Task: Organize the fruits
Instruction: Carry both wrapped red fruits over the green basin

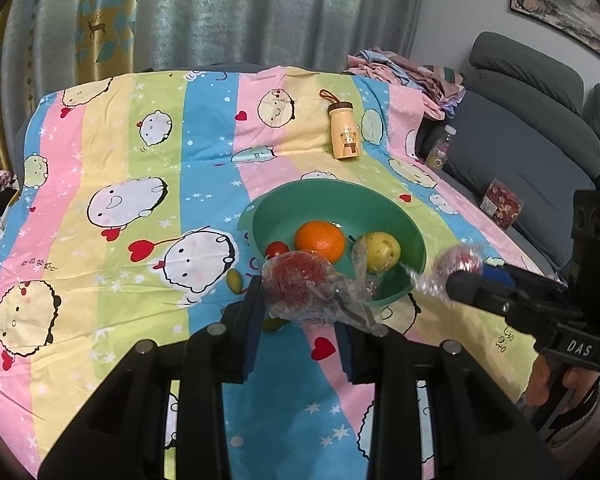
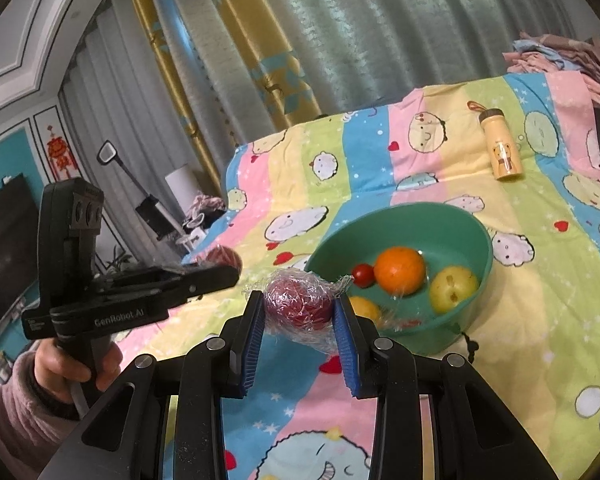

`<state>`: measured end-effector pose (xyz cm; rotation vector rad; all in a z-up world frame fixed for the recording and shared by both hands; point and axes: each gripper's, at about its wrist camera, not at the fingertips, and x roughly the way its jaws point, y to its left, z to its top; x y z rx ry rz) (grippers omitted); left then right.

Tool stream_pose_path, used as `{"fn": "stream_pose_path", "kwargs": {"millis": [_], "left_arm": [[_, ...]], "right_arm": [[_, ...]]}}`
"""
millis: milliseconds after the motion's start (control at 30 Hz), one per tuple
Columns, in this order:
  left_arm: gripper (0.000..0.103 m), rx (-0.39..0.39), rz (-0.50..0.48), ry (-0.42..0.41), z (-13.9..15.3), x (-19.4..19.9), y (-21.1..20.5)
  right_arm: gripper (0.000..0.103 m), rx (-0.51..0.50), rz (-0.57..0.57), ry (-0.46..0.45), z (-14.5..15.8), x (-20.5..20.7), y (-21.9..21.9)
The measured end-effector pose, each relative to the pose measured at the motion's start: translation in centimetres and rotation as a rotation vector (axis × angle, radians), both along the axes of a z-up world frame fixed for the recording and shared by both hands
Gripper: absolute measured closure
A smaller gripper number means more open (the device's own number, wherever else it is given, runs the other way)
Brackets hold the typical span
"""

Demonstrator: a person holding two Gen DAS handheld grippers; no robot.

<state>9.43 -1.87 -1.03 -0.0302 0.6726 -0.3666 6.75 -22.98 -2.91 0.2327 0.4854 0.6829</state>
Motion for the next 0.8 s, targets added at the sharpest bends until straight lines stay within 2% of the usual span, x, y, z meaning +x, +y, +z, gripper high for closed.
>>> {"fn": "stream_pose_path", "kwargs": {"millis": [533,800], "left_arm": [[0.071,0.047,-0.034,-0.01,0.0,3.2,-2.4],[0.071,0.063,-0.041,-0.013,-0.1,5.5,-3.6]], "right_arm": [[0.067,0.024,-0.026,-0.049,1.4,3.6,0.0],[0.067,0.087,-0.124,-0.006,1.6,6.7,-1.3]]}}
